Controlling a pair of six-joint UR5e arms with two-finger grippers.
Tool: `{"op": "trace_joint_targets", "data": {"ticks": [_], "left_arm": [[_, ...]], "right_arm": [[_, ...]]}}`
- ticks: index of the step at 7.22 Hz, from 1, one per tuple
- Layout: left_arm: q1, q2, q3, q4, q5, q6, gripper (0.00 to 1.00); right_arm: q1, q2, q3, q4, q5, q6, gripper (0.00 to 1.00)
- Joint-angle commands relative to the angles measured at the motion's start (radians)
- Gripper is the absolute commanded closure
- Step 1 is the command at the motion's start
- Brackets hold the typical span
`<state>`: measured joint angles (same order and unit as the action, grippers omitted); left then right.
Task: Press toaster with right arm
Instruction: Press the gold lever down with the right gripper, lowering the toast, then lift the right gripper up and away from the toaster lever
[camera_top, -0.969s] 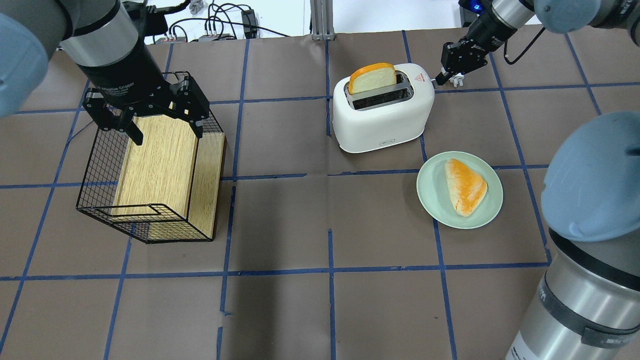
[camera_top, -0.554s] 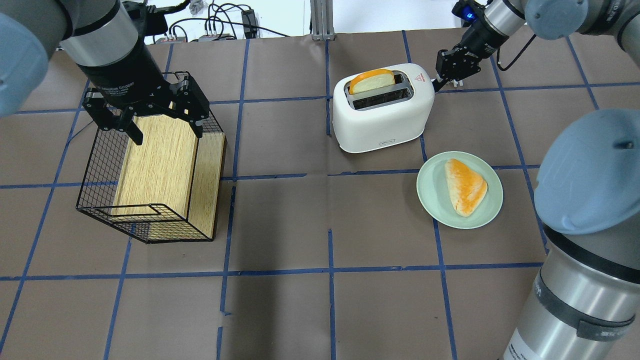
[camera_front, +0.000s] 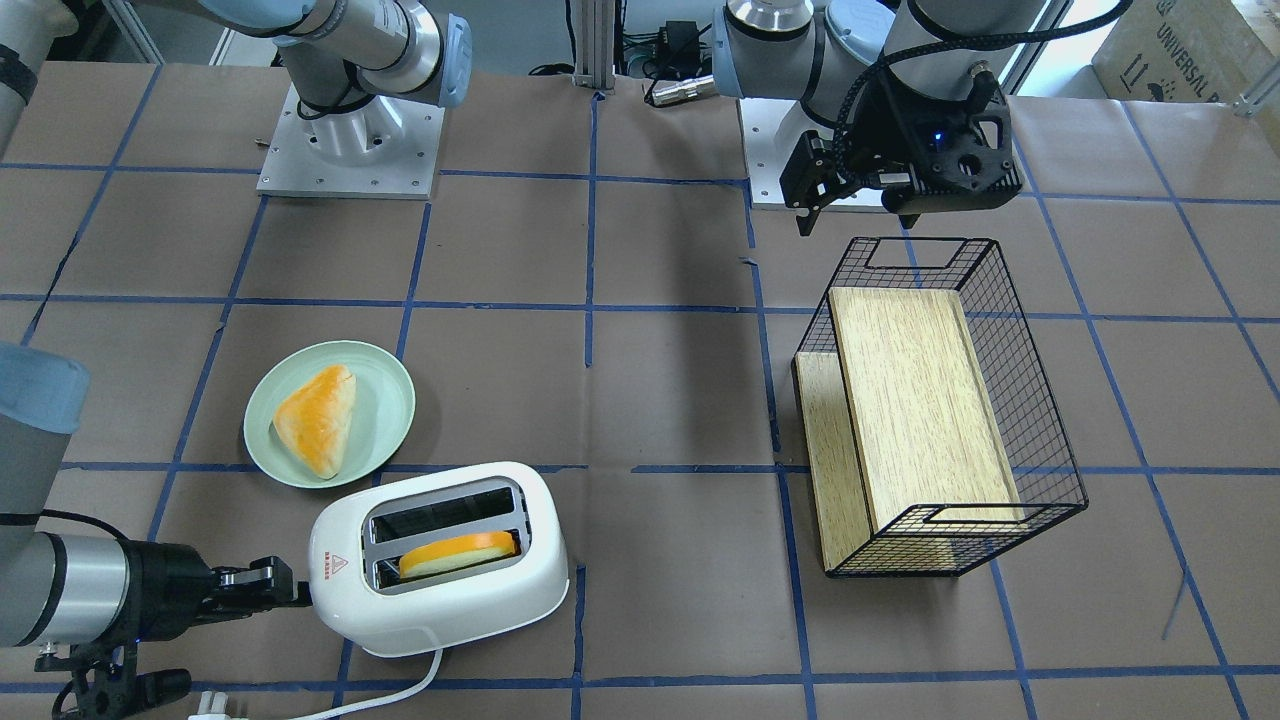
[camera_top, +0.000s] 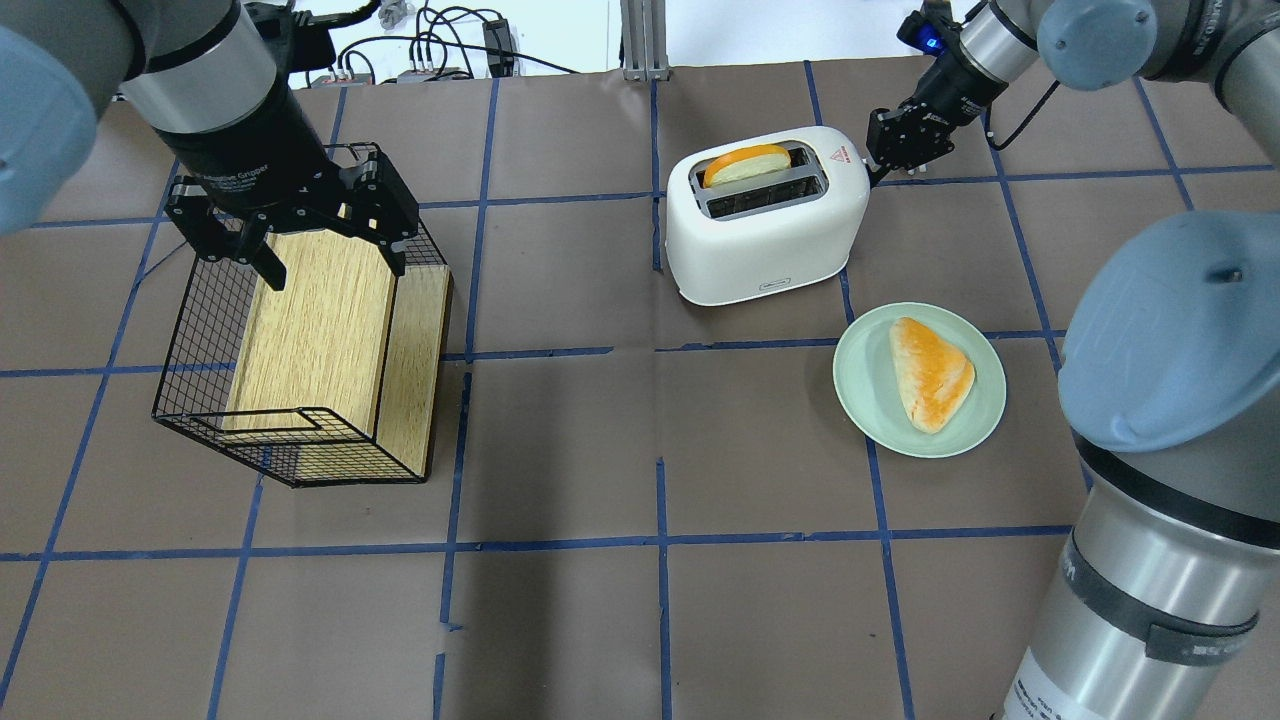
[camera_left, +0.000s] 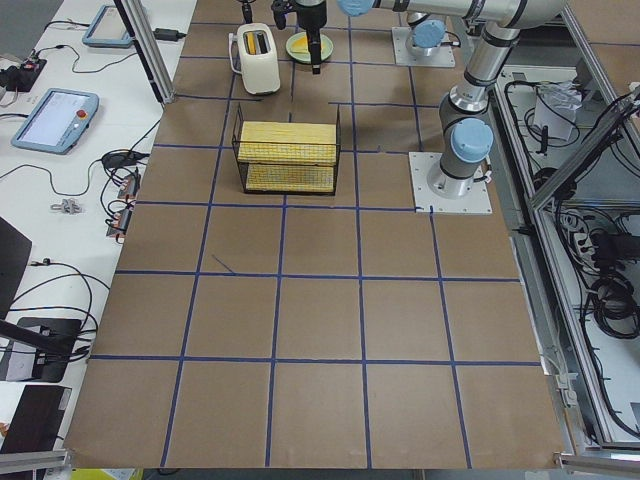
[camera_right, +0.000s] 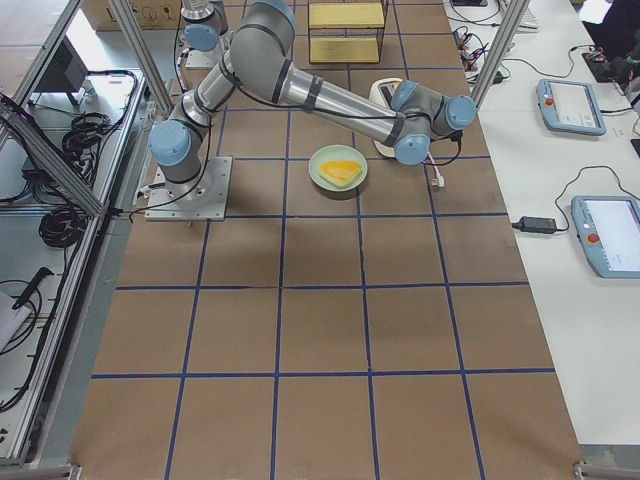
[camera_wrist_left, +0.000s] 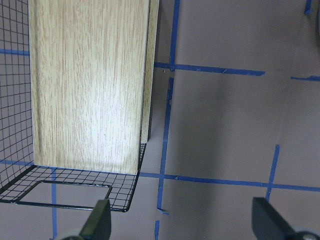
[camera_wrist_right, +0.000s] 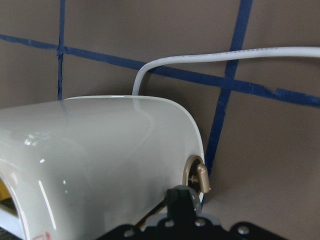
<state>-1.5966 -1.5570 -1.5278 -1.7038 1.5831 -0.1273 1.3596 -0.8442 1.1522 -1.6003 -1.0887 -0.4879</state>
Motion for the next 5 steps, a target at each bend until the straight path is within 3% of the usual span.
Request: {"op": "trace_joint_targets", "data": {"ticks": [1,2,3,4,5], "left_arm": [[0.000,0.000,0.000,0.000,0.000,0.000,0.00],[0.000,0.000,0.000,0.000,0.000,0.000,0.00],[0.000,0.000,0.000,0.000,0.000,0.000,0.00],[0.000,0.000,0.000,0.000,0.000,0.000,0.00],[0.000,0.000,0.000,0.001,0.000,0.000,0.00]], "right_arm": [[0.001,-0.003,-0.011,-0.001,-0.003,0.006,0.95],[0.009,-0.015,-0.019,-0.001,-0.016,0.027,0.89],[0.024,-0.039,-0.060,0.000,-0.086,0.058,0.39],[0.060,-0.086,-0.112,0.003,-0.217,0.139,0.01],[0.114,-0.148,-0.174,0.016,-0.413,0.184,0.00]]}}
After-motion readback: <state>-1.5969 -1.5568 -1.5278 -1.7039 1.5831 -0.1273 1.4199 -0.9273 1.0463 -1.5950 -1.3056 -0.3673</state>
